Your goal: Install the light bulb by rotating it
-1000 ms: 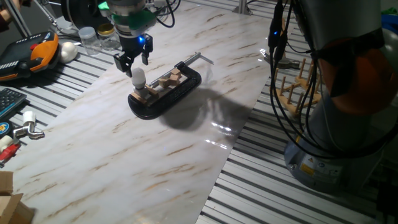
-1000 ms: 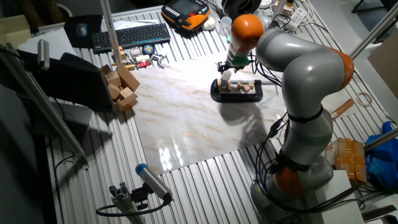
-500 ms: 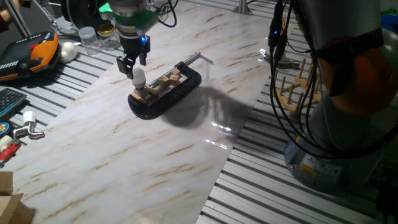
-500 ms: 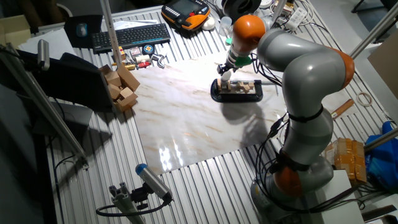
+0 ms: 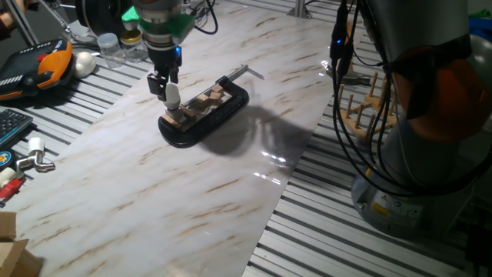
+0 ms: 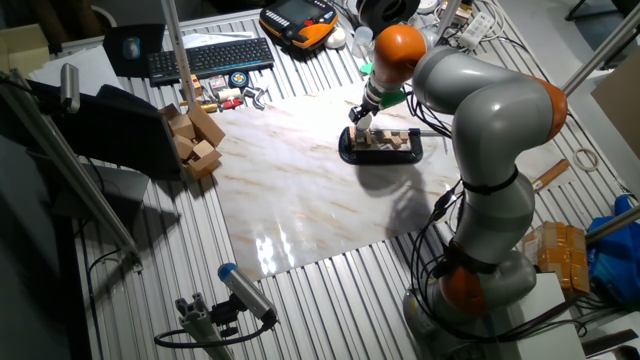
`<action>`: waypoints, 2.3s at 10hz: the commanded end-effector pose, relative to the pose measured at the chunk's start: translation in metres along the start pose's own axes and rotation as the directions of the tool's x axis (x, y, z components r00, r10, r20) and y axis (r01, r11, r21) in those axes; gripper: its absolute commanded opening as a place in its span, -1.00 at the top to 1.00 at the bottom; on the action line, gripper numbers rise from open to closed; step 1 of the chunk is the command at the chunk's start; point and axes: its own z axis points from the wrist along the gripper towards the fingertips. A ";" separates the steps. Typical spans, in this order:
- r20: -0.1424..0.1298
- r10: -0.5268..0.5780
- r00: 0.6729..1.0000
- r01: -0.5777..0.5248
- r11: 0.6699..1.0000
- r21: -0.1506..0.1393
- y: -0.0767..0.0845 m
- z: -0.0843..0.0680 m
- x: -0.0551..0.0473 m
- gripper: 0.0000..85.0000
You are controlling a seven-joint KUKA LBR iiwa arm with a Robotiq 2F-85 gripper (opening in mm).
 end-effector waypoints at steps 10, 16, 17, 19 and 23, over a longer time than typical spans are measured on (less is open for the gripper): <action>-0.030 -0.195 0.980 0.195 0.981 -0.008 -0.002 0.002 0.003 -0.60; -0.048 -0.192 0.980 0.192 0.981 -0.008 -0.002 0.002 0.003 -0.20; -0.050 -0.192 0.980 0.192 0.981 -0.005 -0.002 0.002 0.003 -0.20; -0.050 -0.192 0.980 0.192 0.981 -0.003 -0.002 0.002 0.003 -0.20; -0.059 -0.188 0.980 0.188 0.982 -0.007 -0.001 0.003 0.003 -0.20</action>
